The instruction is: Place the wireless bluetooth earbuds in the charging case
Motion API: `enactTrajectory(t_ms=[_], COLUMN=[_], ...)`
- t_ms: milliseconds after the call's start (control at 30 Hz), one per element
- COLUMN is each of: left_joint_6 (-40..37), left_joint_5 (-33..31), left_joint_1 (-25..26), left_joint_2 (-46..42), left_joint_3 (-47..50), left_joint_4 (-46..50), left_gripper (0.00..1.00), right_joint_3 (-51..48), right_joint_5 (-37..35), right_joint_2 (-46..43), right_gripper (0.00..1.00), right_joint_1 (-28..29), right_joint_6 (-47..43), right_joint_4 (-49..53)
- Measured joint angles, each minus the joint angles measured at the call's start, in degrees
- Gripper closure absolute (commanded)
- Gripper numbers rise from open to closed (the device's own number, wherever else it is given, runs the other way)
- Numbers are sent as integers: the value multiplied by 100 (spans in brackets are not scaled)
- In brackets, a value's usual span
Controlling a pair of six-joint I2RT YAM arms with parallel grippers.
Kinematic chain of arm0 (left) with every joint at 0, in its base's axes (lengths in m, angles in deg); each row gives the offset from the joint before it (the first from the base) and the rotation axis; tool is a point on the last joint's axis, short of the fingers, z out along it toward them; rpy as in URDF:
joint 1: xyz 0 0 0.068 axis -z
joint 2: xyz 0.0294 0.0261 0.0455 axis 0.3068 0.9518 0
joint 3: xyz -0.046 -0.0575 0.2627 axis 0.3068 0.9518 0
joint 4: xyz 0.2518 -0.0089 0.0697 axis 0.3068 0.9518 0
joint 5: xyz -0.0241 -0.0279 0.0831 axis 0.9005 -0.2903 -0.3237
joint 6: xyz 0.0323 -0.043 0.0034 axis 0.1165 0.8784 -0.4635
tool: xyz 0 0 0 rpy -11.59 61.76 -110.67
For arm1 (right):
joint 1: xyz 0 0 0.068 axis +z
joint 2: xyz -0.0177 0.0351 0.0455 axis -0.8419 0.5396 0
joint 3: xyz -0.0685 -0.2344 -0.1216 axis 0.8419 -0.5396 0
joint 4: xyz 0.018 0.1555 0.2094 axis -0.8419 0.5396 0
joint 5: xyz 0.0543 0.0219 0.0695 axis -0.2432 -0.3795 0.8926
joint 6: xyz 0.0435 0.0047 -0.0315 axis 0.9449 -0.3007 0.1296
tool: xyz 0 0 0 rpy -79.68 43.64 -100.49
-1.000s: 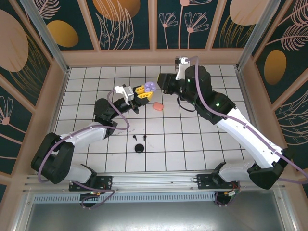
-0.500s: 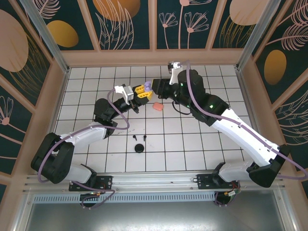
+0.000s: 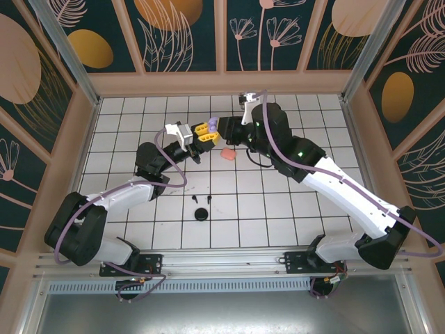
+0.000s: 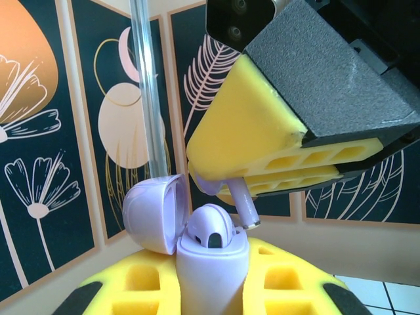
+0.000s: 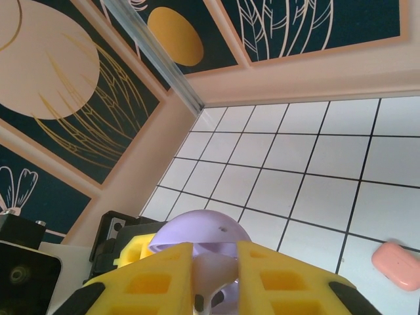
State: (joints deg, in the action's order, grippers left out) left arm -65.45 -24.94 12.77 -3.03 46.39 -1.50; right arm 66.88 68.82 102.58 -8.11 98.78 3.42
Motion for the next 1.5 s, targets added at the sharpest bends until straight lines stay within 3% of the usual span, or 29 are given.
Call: enactTrajectory(t_ms=[1500], left_joint_6=[90], left_joint_5=[131], left_joint_1=[0], left_joint_2=[-109], left_joint_3=[0], left_joint_4=[7], left_gripper=[100], right_joint_3=[-20], right_joint_5=[138], right_joint_2=[2], right_gripper=[81], right_joint_1=[-199], right_joint_6=[2], right_joint_4=[-299])
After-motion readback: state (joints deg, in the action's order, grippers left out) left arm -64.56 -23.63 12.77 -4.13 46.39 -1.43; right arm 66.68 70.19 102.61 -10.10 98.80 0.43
